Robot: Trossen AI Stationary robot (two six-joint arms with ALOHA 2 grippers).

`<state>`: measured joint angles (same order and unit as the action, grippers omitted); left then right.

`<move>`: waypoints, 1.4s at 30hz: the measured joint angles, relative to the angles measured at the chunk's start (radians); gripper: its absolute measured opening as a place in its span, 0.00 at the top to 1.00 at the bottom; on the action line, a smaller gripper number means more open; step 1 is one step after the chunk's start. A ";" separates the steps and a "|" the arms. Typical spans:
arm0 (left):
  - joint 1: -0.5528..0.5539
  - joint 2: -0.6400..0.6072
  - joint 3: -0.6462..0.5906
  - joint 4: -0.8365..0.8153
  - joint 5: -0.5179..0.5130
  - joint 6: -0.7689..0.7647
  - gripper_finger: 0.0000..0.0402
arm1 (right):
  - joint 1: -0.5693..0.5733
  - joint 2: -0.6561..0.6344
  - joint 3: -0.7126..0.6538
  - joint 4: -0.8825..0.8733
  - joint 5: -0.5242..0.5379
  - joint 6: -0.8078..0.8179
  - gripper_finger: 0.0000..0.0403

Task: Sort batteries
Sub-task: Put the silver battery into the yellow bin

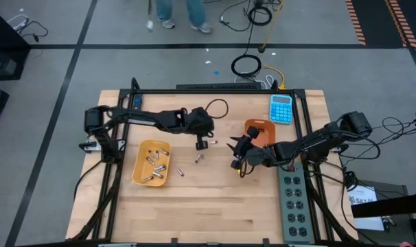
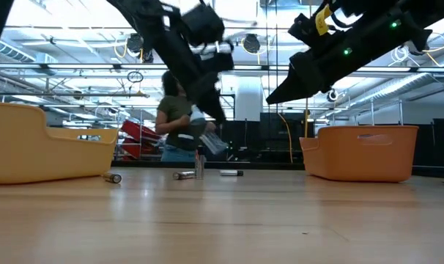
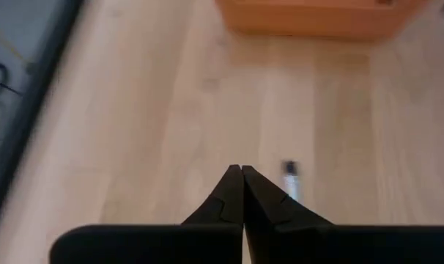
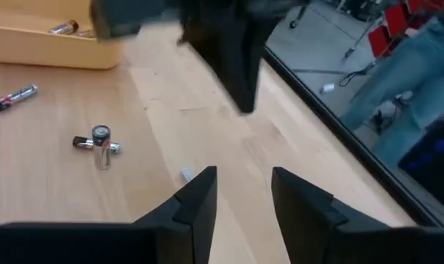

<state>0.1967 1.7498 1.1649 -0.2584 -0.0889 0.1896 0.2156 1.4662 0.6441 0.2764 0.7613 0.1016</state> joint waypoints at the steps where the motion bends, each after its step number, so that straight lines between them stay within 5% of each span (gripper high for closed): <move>1: -0.001 -0.015 -0.004 0.003 -0.013 -0.003 1.00 | -0.009 0.000 0.000 0.003 -0.015 -0.012 0.70; 6: -0.012 -0.024 -0.011 -0.103 -0.016 -0.073 0.94 | -0.053 0.030 0.000 0.045 -0.323 0.034 0.68; 14: -0.148 -0.025 -0.011 -0.183 -0.045 -0.081 0.80 | -0.051 0.235 0.028 0.114 -0.369 0.060 0.57; 24: -0.264 -0.098 -0.113 -0.120 -0.167 -0.080 0.79 | -0.009 0.473 0.224 -0.011 -0.421 0.092 0.42; 31: -0.282 -0.261 -0.306 0.033 -0.162 -0.156 0.79 | -0.019 0.488 0.233 -0.074 -0.507 0.190 0.49; 42: -0.346 -0.368 -0.336 0.026 -0.175 -0.225 0.78 | -0.009 0.467 0.229 -0.118 -0.533 0.193 0.70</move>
<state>-0.1496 1.3823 0.8294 -0.2327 -0.2637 -0.0350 0.2066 1.9335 0.8726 0.1581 0.2283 0.2944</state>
